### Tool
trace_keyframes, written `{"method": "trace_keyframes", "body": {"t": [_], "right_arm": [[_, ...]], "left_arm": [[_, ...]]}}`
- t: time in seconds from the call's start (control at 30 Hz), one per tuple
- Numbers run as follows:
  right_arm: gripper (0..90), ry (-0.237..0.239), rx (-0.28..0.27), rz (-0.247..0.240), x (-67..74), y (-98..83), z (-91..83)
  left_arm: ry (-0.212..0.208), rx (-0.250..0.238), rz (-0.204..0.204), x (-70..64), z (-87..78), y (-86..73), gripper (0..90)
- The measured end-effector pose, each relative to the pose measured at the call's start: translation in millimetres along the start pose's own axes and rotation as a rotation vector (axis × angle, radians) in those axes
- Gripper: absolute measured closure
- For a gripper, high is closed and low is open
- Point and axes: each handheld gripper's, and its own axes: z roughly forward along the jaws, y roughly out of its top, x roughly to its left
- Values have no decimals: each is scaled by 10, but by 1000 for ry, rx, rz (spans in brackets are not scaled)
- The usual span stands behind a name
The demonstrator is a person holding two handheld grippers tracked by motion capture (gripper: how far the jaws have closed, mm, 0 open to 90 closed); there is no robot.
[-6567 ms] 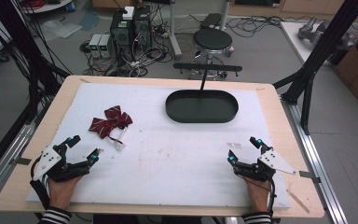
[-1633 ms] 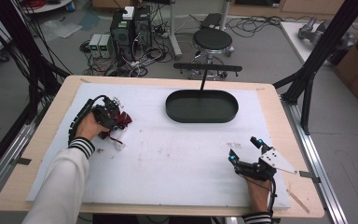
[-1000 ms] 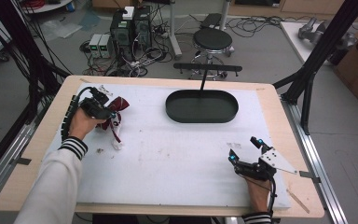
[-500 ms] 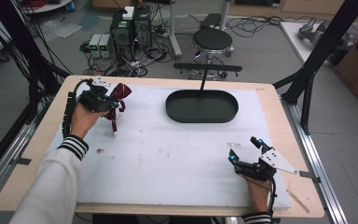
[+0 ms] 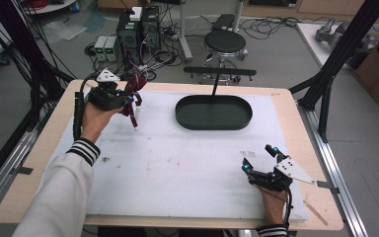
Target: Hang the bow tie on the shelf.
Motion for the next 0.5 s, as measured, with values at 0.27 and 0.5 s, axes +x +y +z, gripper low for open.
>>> {"method": "trace_keyframes", "body": {"t": [0.27,0.5], "right_arm": [[36,1,-1,1,-2,0,0],[36,2,-1,2,-2,-1,0]], "left_arm": [[-19,-40,27,-216,111,180,757],[-19,-76,21,-345,231,326,758]]}}
